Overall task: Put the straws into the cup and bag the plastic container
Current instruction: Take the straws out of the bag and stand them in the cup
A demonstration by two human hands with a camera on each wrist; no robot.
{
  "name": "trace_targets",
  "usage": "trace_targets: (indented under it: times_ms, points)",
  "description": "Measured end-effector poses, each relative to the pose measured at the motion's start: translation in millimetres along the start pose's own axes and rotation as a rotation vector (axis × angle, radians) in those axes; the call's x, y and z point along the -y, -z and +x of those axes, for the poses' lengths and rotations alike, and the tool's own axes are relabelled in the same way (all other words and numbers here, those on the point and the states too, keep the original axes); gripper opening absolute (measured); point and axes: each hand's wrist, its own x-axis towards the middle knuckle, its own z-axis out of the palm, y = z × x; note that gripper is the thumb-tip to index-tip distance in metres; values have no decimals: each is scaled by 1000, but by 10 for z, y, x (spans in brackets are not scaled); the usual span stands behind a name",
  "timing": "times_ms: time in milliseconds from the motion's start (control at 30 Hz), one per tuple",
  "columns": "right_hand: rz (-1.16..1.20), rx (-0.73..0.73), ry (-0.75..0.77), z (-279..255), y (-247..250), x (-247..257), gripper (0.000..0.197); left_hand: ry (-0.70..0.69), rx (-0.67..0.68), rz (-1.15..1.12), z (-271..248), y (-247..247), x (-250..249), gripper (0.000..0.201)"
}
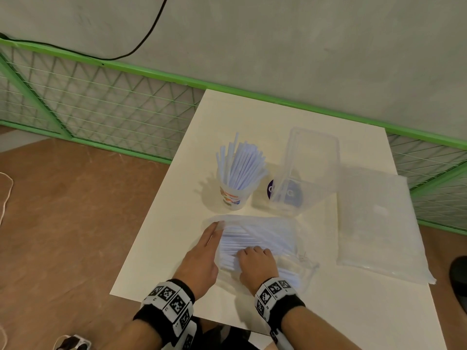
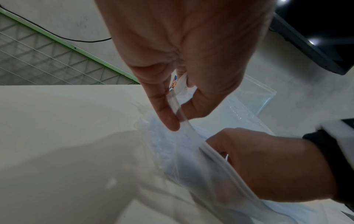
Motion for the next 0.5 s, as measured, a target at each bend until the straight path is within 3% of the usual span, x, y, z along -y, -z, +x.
trace_targets:
  times_ms: [133,233,400,500]
  points:
    - [-8,50,20,-40,15,3,37,2,3,1,-5,3,9,89]
    - [54,-1,27,-110,21,-10,37,-1,6,10,6,-1,29,90]
    - [296,-138,1,-236,112,-148,31,-10,-12,15,14,3,54,90]
    - [639,-265,56,-313,234,-202,14,-22,-24,12,20,0,63,91]
